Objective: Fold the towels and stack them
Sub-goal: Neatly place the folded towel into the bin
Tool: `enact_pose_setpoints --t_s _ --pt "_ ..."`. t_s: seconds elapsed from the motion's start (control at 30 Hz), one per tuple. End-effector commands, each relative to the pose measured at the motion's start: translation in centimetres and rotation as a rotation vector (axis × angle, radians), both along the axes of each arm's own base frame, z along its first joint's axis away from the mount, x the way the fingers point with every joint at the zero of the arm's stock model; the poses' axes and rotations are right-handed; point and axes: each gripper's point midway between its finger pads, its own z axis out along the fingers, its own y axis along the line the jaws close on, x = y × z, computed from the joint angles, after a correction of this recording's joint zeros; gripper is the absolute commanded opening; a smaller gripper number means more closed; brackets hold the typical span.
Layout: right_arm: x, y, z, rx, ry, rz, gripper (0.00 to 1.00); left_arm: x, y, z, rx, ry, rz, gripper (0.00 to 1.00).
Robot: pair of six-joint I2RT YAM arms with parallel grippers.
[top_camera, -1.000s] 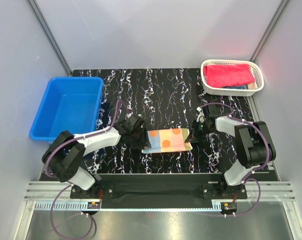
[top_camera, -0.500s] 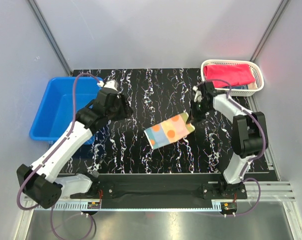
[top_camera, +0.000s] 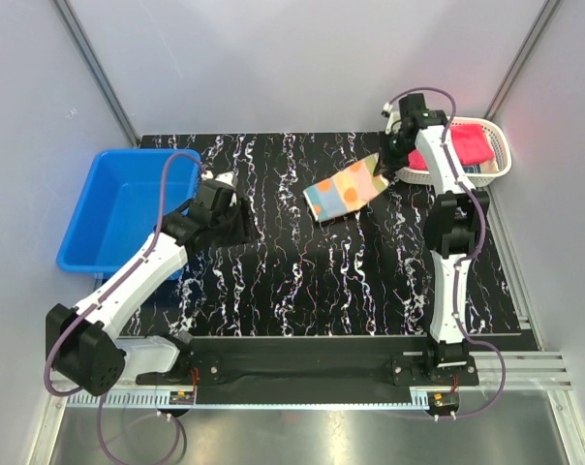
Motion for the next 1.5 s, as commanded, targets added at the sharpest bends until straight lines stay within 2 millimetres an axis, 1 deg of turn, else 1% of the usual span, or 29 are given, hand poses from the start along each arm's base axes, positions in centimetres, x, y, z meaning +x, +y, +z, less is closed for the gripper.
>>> enact_pose_setpoints --t_s 0.0,0.03,0.1,0.13,0.17,0.2,0.23,0.27,0.3,0.33,0.43,0.47,0.53,0.57,0.67,0.83,0.93,0.97,1.0,1.03,1.07,1.1,1.13,1.27,1.3,1.33,1.4,1.43,1.47 --pt "1.9 -4.7 1.9 -0.080 -0.053 -0.032 0.00 1.0 -1.5 1.4 -0.047 -0.039 -0.071 0.58" --pt "2.8 -5.4 3.1 -0.096 -0.101 -0.034 0.00 1.1 -1.4 1.3 -0.038 -0.036 -0.077 0.58" --pt "4.0 -7.1 3.9 -0.149 -0.162 -0.051 0.00 1.4 -1.5 1.3 -0.027 -0.038 -0.080 0.58" --pt "4.4 -9.0 4.0 -0.156 -0.176 -0.085 0.00 1.6 -1.4 1.3 -0.017 -0.043 -0.083 0.58" --pt "4.8 -9.8 4.4 -0.152 -0.196 -0.105 0.00 1.8 -1.3 1.3 -0.015 -0.048 -0.081 0.58" --pt "5.8 -10.7 5.8 -0.155 -0.265 -0.131 0.00 2.0 -1.3 1.4 -0.010 -0.057 -0.079 0.58" --pt "6.0 -12.2 5.8 -0.160 -0.274 -0.165 0.00 2.1 -1.4 1.2 -0.008 -0.053 -0.083 0.58" --pt "6.8 -13.2 6.9 -0.166 -0.328 -0.185 0.00 2.3 -1.5 1.3 -0.008 -0.055 -0.081 0.58" --pt "7.0 -14.1 7.2 -0.178 -0.344 -0.201 0.00 2.4 -1.5 1.2 -0.007 -0.050 -0.083 0.58" --pt "7.2 -15.7 7.6 -0.191 -0.362 -0.222 0.00 2.6 -1.7 0.8 -0.002 -0.039 -0.089 0.58" --pt "8.4 -18.3 9.0 -0.228 -0.430 -0.273 0.00 2.9 -2.1 0.2 -0.001 -0.020 -0.100 0.58" --pt "8.5 -19.6 9.3 -0.234 -0.444 -0.300 0.00 3.0 -2.3 0.2 -0.003 -0.017 -0.104 0.58" --pt "9.2 -21.2 10.1 -0.235 -0.487 -0.329 0.00 3.3 -2.5 0.2 -0.005 -0.015 -0.111 0.58" --pt "9.6 -22.5 10.8 -0.245 -0.523 -0.349 0.00 3.4 -2.5 0.2 -0.004 -0.014 -0.111 0.58" --pt "10.2 -24.4 11.6 -0.255 -0.570 -0.377 0.00 3.7 -2.8 0.6 -0.010 -0.019 -0.118 0.58" --pt "11.8 -28.4 12.0 -0.249 -0.653 -0.461 0.00 4.0 -3.6 0.7 -0.033 -0.009 -0.137 0.59" --pt "12.8 -30.8 11.6 -0.240 -0.693 -0.514 0.00 4.2 -3.9 0.6 -0.034 0.003 -0.146 0.59" --pt "13.3 -31.6 10.2 -0.236 -0.682 -0.528 0.00 4.3 -3.9 0.8 -0.034 0.000 -0.147 0.59" --pt "13.6 -32.0 10.4 -0.233 -0.698 -0.539 0.00 4.3 -3.9 0.8 -0.030 -0.001 -0.147 0.59" --pt "13.6 -32.7 9.9 -0.225 -0.695 -0.554 0.00 4.4 -3.8 0.7 -0.024 -0.001 -0.144 0.59" --pt "13.8 -32.9 9.2 -0.221 -0.690 -0.552 0.00 4.5 -3.8 0.7 -0.023 -0.001 -0.143 0.59" --pt "14.2 -33.0 8.5 -0.200 -0.690 -0.574 0.10 4.6 -3.8 0.8 -0.021 -0.005 -0.142 0.59" --pt "14.2 -33.3 7.5 -0.203 -0.676 -0.588 0.17 4.7 -3.7 0.7 -0.017 -0.004 -0.139 0.59" --pt "15.0 -33.7 5.6 -0.214 -0.680 -0.575 0.29 5.0 -3.7 0.9 -0.004 0.000 -0.134 0.60" --pt "15.1 -33.9 5.7 -0.221 -0.685 -0.582 0.37 5.0 -3.6 0.9 0.001 0.000 -0.134 0.60" --pt "15.1 -34.1 5.9 -0.225 -0.689 -0.587 0.52 5.0 -3.6 1.1 -0.001 -0.003 -0.131 0.60" --pt "14.8 -34.2 6.4 -0.238 -0.687 -0.588 0.54 4.9 -3.5 1.2 -0.002 -0.005 -0.129 0.61" --pt "14.5 -34.0 6.2 -0.229 -0.675 -0.591 0.57 4.7 -3.5 1.5 -0.007 -0.009 -0.127 0.61" --pt "14.3 -33.8 7.8 -0.225 -0.699 -0.590 0.60 4.7 -3.5 1.6 -0.010 -0.011 -0.123 0.62"
